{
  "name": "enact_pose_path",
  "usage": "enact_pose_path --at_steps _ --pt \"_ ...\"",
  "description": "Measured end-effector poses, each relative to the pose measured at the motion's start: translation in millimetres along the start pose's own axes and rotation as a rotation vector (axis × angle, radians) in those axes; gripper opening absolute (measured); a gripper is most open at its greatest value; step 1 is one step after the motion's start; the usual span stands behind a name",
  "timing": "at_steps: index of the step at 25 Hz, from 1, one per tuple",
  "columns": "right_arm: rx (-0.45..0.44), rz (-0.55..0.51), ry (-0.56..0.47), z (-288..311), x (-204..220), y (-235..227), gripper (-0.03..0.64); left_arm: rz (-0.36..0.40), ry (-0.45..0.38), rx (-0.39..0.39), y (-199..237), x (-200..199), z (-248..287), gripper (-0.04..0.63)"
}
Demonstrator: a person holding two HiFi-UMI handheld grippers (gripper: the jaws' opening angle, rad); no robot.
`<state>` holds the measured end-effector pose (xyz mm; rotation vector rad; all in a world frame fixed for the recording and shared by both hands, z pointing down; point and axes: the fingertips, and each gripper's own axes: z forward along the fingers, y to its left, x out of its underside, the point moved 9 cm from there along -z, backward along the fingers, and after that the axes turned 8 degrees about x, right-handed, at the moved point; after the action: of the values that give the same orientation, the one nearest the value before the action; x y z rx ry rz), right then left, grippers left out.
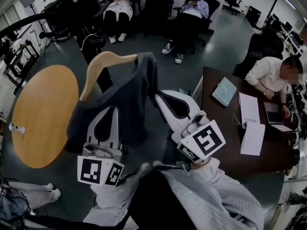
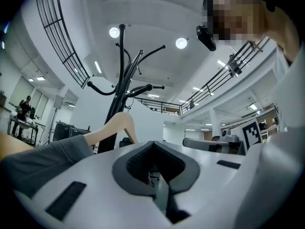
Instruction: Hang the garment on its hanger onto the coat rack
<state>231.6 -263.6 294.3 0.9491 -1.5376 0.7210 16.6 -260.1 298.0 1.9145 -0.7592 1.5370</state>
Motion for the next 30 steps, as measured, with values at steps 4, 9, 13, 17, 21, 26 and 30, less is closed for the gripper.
enact_pose_path --at_steps 4,9,13,17,21,26,30 --pt "0.009 -0.011 0.019 -3.4 10.2 -1.2 0.002 -0.008 0.013 0.007 -3.4 8.0 8.5 0.006" --pt "0.009 0.001 0.033 -6.4 14.4 -4.3 0.000 -0.025 0.014 0.006 -4.6 9.5 8.8 0.005" --pt "0.000 0.000 0.041 -4.7 15.0 -0.8 0.000 -0.015 0.020 0.008 -6.8 6.2 6.7 0.006" --pt "-0.014 -0.010 0.044 0.9 15.1 2.8 0.000 -0.008 0.021 0.008 -4.3 5.5 6.7 0.006" --pt "-0.017 -0.014 0.040 4.1 15.3 3.2 0.000 -0.008 0.018 0.005 -0.9 5.6 6.8 0.005" --pt "-0.004 0.003 0.032 1.8 14.1 0.6 0.000 -0.010 0.016 0.006 -1.8 4.3 6.4 0.005" --pt "-0.001 0.005 0.029 -0.8 12.3 2.5 0.000 -0.016 0.014 0.008 -3.1 2.8 3.6 0.005"
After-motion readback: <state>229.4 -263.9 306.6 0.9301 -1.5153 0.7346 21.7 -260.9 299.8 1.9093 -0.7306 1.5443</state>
